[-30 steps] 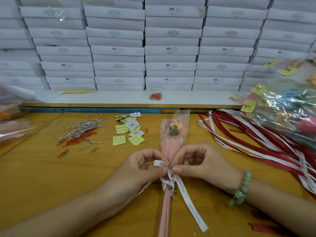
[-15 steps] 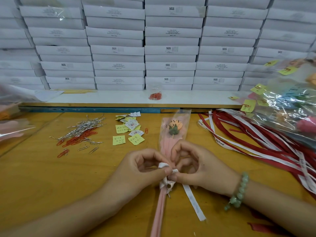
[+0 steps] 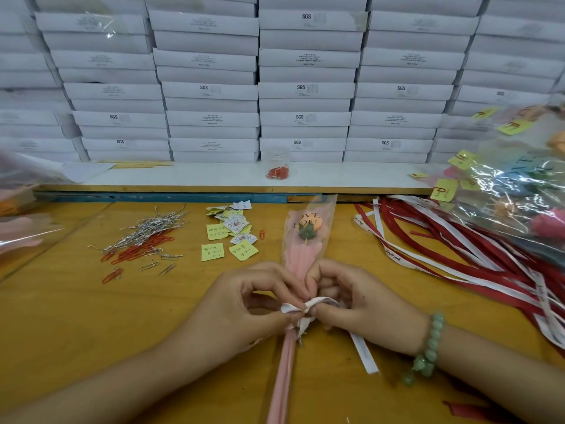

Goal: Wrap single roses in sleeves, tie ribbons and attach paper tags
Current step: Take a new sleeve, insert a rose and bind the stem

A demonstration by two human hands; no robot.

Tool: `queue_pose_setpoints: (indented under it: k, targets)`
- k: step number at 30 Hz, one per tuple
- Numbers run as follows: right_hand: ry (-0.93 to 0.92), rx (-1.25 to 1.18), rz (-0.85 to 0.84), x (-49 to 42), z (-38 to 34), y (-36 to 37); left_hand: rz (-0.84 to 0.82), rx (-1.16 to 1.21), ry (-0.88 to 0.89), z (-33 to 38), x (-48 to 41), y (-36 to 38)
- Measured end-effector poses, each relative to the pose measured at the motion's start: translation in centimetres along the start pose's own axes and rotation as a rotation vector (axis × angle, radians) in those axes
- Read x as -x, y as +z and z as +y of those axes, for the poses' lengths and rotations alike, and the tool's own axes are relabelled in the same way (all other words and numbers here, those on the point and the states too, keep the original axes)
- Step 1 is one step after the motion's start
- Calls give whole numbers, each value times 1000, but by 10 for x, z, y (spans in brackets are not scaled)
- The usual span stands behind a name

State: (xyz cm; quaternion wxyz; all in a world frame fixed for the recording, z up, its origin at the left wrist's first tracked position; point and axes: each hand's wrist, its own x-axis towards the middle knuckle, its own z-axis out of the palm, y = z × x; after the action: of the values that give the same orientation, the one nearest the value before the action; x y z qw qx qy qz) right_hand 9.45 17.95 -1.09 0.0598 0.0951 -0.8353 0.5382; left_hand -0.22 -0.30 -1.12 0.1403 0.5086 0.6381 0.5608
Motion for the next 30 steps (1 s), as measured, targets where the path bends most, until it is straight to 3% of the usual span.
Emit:
queue_pose_setpoints:
  k: [12, 30]
  targets:
    - [178, -315, -44, -1, -6, -13, -156, -112, -55, 7, -8, -26]
    - [309, -30, -139, -4, -7, -23, -400, -118, -177, -4, -14, -49]
